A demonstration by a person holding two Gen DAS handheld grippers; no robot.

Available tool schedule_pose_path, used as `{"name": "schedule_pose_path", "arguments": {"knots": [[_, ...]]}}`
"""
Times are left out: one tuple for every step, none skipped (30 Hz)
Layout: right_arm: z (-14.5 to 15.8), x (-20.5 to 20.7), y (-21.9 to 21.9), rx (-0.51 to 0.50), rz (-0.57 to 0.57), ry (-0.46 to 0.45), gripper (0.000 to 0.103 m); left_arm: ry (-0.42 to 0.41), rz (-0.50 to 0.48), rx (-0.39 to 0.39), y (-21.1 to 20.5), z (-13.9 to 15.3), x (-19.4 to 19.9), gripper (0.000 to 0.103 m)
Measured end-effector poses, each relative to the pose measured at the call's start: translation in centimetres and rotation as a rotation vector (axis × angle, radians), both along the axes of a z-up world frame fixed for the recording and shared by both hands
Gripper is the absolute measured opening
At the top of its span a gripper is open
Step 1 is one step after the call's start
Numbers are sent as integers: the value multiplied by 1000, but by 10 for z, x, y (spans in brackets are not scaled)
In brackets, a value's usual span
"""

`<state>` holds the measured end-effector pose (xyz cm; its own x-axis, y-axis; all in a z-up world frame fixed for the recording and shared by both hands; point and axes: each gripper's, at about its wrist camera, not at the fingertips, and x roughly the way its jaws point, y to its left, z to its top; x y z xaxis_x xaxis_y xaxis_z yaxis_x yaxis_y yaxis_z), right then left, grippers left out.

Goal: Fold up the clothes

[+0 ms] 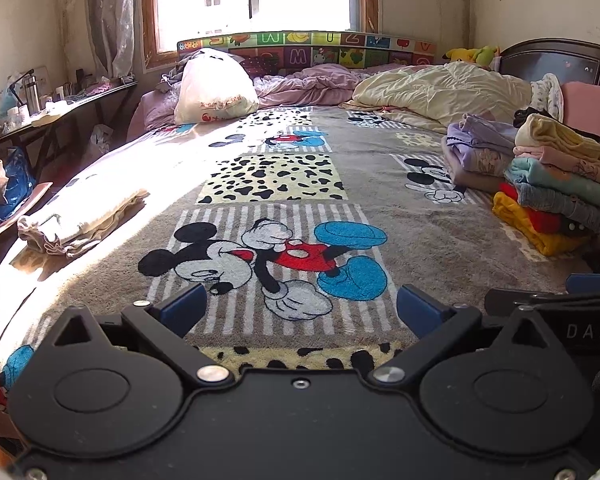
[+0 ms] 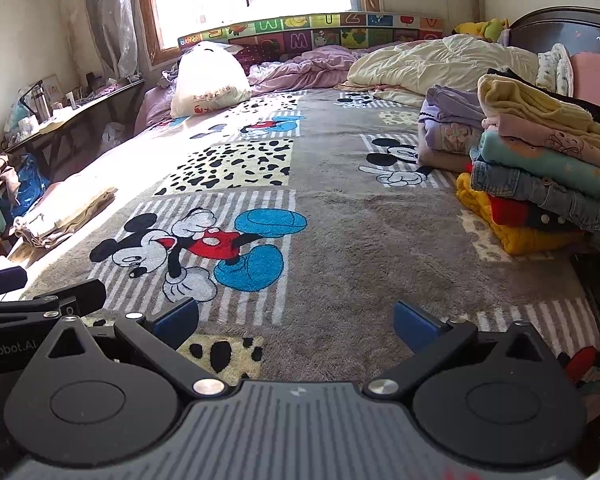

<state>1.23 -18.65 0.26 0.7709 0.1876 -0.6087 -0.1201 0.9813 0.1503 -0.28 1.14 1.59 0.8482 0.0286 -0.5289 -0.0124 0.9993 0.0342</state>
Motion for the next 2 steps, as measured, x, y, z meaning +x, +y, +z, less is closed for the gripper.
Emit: {"name": "schedule_pose_path", "arguments": {"knots": [[0, 0, 0, 0, 0, 0, 103, -1, -2, 1, 0, 0, 0, 103], [-1, 2, -1, 0, 2, 1, 103, -2, -4, 2, 0, 0, 0, 103]]}}
